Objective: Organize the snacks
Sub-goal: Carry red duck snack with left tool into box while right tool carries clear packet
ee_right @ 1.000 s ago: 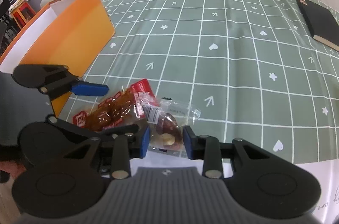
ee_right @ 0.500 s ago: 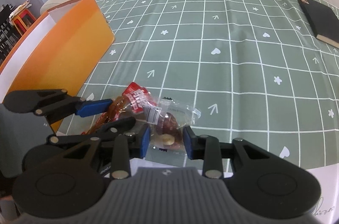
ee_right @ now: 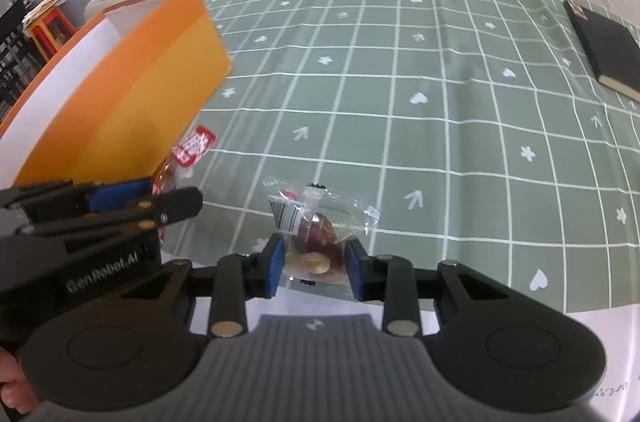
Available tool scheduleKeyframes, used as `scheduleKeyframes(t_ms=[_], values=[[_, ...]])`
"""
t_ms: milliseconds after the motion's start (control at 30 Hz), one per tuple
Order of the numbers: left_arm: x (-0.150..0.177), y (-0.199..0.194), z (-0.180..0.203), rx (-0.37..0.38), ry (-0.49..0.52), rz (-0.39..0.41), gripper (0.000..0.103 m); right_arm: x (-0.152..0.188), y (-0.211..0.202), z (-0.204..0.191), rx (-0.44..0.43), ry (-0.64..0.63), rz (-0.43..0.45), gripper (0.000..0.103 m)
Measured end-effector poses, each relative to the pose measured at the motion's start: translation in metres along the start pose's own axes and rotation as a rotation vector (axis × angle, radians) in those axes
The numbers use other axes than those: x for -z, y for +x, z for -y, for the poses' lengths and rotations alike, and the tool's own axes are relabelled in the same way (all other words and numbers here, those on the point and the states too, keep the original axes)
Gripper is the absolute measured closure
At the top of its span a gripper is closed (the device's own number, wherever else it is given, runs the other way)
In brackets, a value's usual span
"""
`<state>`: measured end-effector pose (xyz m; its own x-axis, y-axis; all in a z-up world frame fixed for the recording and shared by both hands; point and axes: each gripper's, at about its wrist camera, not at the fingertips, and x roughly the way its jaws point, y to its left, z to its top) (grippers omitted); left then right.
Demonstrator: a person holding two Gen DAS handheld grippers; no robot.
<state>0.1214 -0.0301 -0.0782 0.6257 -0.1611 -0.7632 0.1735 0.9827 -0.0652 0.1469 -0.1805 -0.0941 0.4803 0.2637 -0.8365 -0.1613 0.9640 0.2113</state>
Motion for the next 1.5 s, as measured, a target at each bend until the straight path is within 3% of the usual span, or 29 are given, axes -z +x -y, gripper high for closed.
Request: scheduleKeyframes(t_ms=[567,900,1233,1400,1500], values=[[-0.020,-0.075,-0.022,-0.002,-0.093,0.115,0.066,-0.004,-0.044,-0.048,-0.033,-0.077,0.115,0.073],[-0.048,-0.120,-0.059,-0.058,-0.162,0.240,0.066,-0.037,-0.084,-0.091,-0.089,-0.146,0.265,0.073],[-0.068,-0.104,-0.107,-0.183,-0.143,0.156,0.066,-0.067,-0.073,-0.161,-0.157,-0.348,0.278,0.073],[-0.071,-0.075,-0.127,-0.255,-0.097,0.049,0.066,-0.081,-0.047,-0.185,-0.114,-0.472,0.248,0.073],[-0.071,-0.056,-0.138,-0.249,-0.091,-0.018,0.066,-0.087,-0.032,-0.197,-0.091,-0.545,0.233,0.073]])
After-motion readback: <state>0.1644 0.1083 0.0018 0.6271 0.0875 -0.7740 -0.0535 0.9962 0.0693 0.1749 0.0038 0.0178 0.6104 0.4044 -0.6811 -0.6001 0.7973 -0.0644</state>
